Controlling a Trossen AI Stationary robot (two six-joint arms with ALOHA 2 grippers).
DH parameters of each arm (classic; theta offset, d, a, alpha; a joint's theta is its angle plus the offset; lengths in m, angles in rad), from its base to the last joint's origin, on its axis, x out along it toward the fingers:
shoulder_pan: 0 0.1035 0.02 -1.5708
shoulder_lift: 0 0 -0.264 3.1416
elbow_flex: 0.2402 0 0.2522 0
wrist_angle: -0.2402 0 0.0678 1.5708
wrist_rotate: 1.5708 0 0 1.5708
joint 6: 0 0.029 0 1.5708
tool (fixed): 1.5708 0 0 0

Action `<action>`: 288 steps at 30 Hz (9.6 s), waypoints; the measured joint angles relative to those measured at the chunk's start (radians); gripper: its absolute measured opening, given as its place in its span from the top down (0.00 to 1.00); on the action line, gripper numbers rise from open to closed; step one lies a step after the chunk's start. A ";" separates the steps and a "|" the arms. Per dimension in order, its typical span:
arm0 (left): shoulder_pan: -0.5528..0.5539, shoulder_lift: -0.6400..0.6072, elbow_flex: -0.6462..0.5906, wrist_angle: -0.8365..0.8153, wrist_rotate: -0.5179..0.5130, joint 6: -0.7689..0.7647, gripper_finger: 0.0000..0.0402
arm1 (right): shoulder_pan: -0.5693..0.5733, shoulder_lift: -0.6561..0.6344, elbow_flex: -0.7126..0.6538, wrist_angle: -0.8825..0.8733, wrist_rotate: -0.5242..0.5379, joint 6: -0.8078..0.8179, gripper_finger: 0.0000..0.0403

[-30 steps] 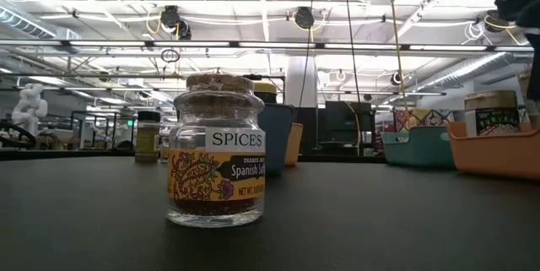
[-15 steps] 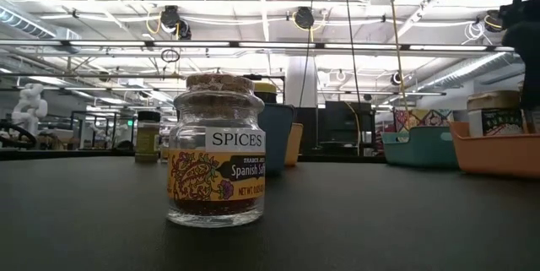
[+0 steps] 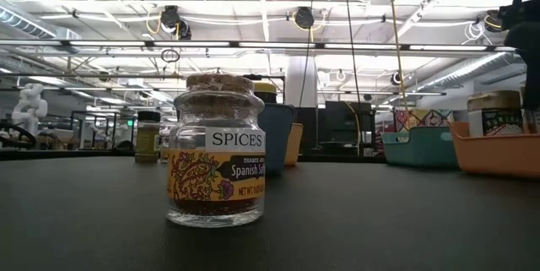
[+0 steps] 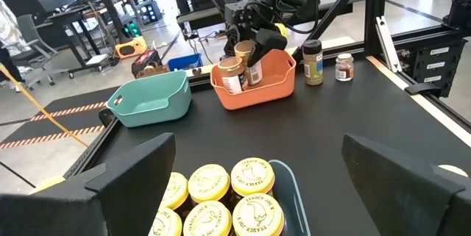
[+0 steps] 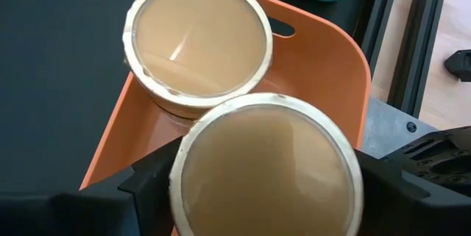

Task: Sort spices by type
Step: Put the gold seasoning bottle into the orange bin

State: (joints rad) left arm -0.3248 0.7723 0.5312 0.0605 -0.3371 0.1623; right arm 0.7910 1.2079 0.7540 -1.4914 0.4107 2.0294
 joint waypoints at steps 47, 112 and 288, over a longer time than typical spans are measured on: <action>0.000 0.000 0.000 0.000 0.000 -0.001 0.03 | 0.000 0.000 0.081 -0.016 -0.071 -0.115 0.15; -0.734 0.543 0.540 -1.120 0.160 -1.492 0.03 | -0.190 0.465 0.351 1.702 0.316 -1.882 0.15; -0.068 -0.291 -0.272 0.114 -0.293 -0.123 0.10 | -0.505 0.923 0.806 1.424 -0.209 -1.874 0.15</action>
State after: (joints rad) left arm -0.3927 0.4808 0.2596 0.1741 -0.6300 0.0391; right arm 0.2862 2.1312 1.5604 -0.0672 0.2015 0.1557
